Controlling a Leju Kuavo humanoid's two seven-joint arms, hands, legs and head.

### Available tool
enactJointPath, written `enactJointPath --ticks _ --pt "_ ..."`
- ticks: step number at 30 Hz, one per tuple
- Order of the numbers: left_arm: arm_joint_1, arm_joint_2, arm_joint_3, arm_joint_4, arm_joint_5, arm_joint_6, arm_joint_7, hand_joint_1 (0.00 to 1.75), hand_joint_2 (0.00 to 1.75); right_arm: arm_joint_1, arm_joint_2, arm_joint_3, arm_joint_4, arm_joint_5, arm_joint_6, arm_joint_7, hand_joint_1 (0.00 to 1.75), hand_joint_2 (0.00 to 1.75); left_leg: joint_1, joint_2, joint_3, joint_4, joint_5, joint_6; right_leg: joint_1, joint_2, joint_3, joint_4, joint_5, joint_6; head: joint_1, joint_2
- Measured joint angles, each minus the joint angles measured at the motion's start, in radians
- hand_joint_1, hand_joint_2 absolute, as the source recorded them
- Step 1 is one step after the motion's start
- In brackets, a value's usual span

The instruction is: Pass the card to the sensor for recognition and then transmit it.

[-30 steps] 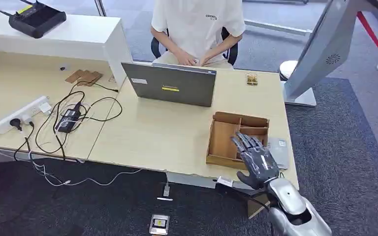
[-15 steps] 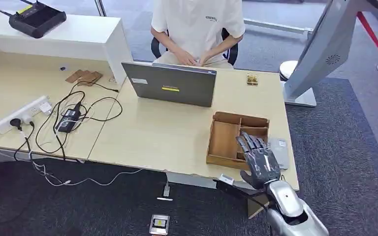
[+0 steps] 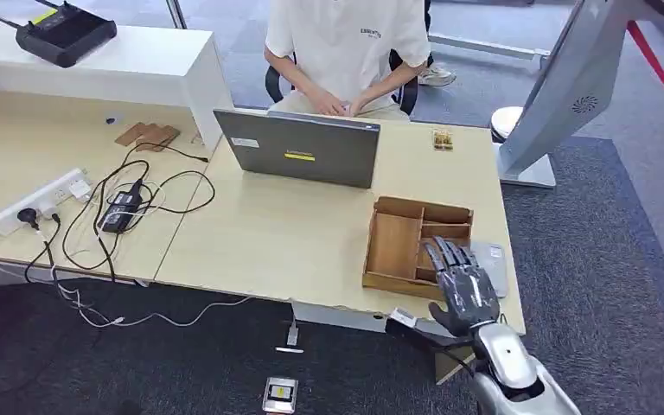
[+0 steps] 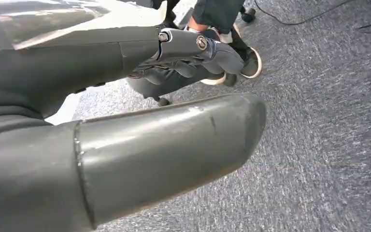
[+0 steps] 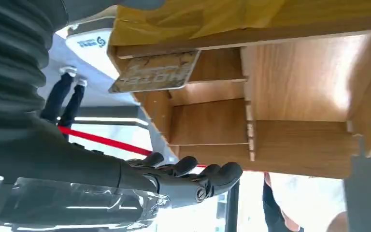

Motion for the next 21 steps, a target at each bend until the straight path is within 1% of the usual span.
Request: enactJointPath --ticks 12,21 --pt "0.000 0.002 0.000 0.001 -0.003 0.006 0.005 0.00 0.00 0.015 -0.020 -0.015 -0.001 -0.003 -0.005 0.009 0.00 1.75 0.000 0.000 0.000 0.000 0.000 0.000 0.000 0.000 0.000 0.000 0.000 0.000 0.000 0.000" --pt "0.000 0.003 0.000 0.001 -0.014 0.006 0.000 0.00 0.00 0.025 -0.025 -0.021 -0.002 -0.009 -0.011 0.009 0.00 1.75 0.000 0.000 0.000 0.000 0.000 0.000 0.000 0.000 0.000 0.000 0.000 0.000 0.000 0.000"
